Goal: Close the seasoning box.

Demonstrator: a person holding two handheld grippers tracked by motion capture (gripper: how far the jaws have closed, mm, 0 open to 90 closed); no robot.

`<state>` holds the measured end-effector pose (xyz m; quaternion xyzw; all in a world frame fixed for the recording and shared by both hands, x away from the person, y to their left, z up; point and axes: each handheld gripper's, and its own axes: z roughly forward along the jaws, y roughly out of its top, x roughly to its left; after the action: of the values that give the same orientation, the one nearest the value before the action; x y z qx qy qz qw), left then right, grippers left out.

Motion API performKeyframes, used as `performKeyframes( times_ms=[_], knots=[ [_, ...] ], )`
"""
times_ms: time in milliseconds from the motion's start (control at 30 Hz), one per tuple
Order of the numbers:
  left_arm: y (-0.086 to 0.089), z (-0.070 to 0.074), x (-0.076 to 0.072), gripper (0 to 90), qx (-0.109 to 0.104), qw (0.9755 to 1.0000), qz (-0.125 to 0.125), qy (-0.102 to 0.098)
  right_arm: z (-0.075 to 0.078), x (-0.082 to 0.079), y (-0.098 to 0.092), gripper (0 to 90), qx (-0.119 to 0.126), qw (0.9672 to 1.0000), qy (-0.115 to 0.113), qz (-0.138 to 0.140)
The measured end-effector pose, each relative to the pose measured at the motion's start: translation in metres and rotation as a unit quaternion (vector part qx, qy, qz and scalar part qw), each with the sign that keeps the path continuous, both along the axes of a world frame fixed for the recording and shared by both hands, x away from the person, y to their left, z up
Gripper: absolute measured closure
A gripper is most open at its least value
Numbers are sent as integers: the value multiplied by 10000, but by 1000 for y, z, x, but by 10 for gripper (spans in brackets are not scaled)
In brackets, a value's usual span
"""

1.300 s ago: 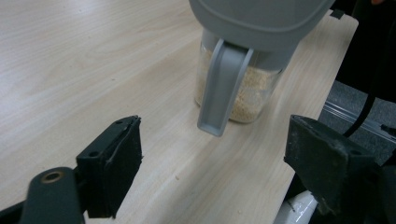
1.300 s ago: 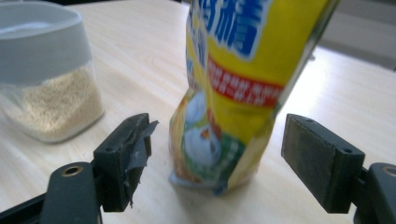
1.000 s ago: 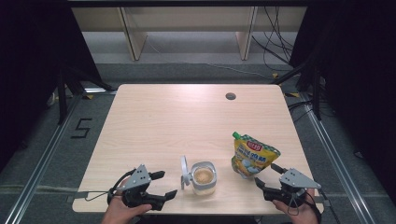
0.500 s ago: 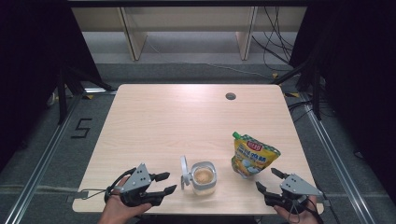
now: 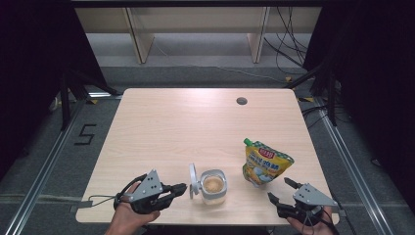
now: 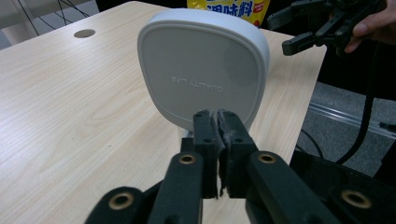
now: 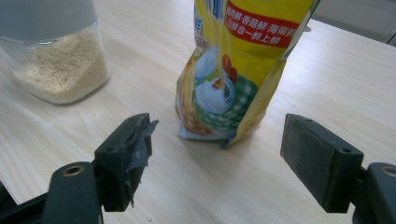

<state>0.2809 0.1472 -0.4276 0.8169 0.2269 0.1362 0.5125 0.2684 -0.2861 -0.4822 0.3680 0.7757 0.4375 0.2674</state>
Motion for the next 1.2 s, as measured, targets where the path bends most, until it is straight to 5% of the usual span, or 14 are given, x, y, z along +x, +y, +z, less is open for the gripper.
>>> performKeyframes(
  times_ms=[333, 433, 900, 967, 1200],
  knots=[
    [-9, 3, 1, 892, -58, 10000, -18, -7, 0, 2, 0, 267, -150, 9996, -179, 185],
    [-12, 6, 3, 892, -77, 10000, -8, -10, 0, 1, 1, 267, -101, 9998, 1, 166],
    [-33, 7, 8, 892, -38, 9997, -222, -17, -2, 3, 0, 267, -158, 9997, -87, 155],
    [-37, 8, 10, 892, 92, 9995, -276, -81, -2, 3, 0, 268, -183, 9997, -101, 140],
    [-36, 11, 12, 878, -33, 9996, -268, -84, -2, 4, 0, 267, -209, 9996, -109, 148]
  ],
)
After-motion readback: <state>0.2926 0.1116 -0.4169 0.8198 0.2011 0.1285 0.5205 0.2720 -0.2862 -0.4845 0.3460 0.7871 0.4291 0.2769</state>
